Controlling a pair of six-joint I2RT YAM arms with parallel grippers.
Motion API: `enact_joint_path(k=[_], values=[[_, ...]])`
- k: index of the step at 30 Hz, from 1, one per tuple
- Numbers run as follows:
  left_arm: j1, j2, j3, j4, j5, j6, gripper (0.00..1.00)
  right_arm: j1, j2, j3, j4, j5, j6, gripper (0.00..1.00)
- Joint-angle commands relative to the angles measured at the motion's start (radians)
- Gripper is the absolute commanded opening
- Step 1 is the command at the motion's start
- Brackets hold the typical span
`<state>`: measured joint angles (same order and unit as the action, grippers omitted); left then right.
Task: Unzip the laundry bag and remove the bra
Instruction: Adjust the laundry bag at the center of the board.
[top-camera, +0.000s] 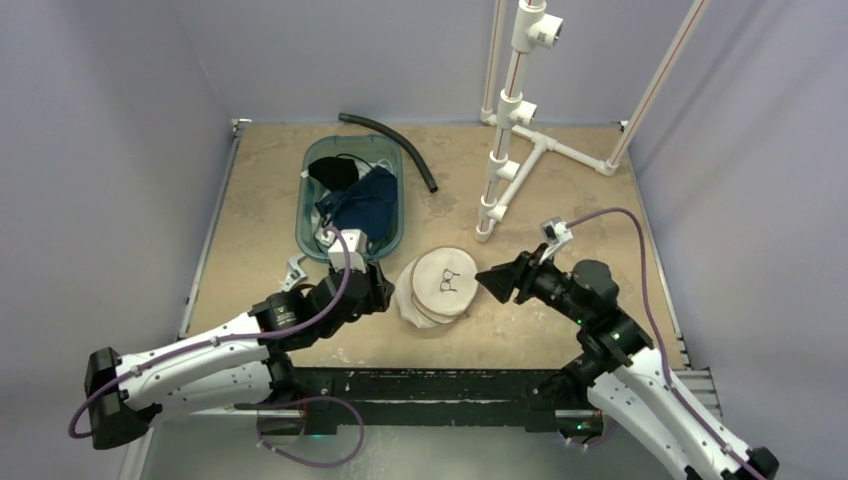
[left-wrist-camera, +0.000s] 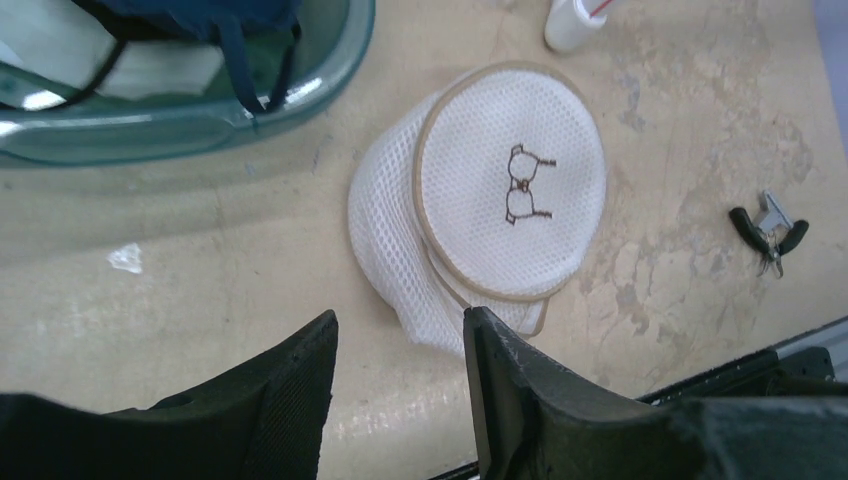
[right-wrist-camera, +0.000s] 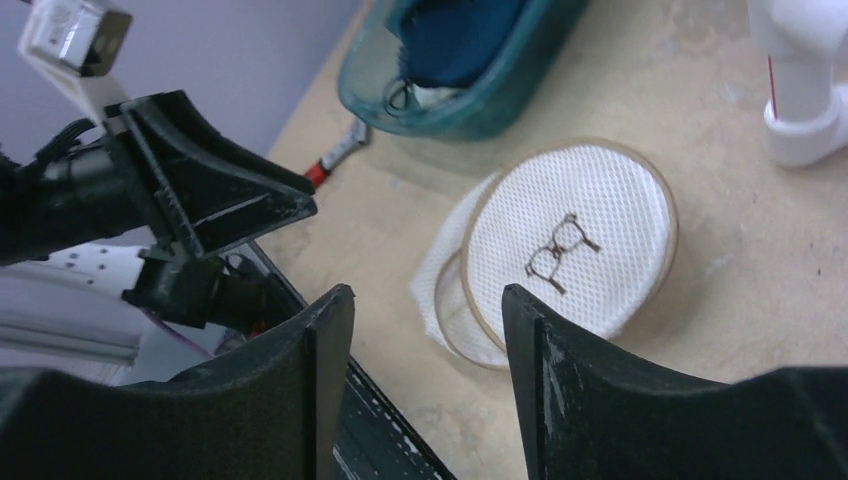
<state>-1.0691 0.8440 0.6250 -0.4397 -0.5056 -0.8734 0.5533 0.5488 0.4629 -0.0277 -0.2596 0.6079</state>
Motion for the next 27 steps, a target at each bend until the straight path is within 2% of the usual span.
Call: enact_joint_path(k=[1,3,4,5,9,16,22,26,27], values=[[-0.005,-0.049,0.103,-0.126,-0.155,0.085,0.49,-0.001,-0.132,0.048,0.009,-0.013,-0.048,0.63],[-0.005,-0.061,0.126,-0.159,-0.195,0.087,0.51,-0.001,-0.166,0.078,-0.004,0.047,-0.047,0.76],[-0.005,-0.067,0.136,-0.168,-0.214,0.080,0.52,-0.001,-0.173,0.091,-0.012,0.086,-0.027,0.91],[-0.006,-0.074,0.142,-0.174,-0.233,0.073,0.53,-0.001,-0.183,0.100,-0.012,0.116,-0.001,0.97],[-0.005,-0.117,0.154,-0.159,-0.271,0.087,0.54,-0.001,-0.223,0.103,0.022,0.178,0.031,0.98],[-0.005,-0.189,0.139,-0.168,-0.370,0.074,0.54,-0.001,-0.285,0.055,0.040,0.283,0.252,0.98],[-0.005,-0.195,0.125,-0.207,-0.372,0.059,0.57,-0.001,-0.269,0.029,-0.014,0.344,0.210,0.98],[-0.005,-0.173,0.119,-0.233,-0.345,0.055,0.58,-0.001,-0.236,0.021,-0.026,0.377,0.061,0.98],[-0.005,-0.170,0.115,-0.232,-0.330,0.058,0.59,-0.001,-0.230,0.015,-0.050,0.411,0.088,0.98]])
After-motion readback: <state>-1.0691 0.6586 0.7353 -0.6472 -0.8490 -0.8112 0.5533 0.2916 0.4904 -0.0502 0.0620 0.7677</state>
